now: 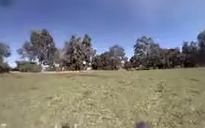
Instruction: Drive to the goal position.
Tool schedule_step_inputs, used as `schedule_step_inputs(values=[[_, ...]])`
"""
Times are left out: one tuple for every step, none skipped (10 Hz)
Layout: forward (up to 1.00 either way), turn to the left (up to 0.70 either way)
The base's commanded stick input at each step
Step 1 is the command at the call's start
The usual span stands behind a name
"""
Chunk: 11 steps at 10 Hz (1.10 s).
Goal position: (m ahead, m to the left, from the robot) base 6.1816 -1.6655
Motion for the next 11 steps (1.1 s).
schedule_step_inputs(values=[[1.0,-0.27],[1.0,-0.27],[1.0,0.0],[1.0,0.0],[1.0,0.0],[1.0,0.0],[1.0,0.0],[1.0,0.0],[1.0,0.0],[1.0,0.0],[1.0,0.0]])
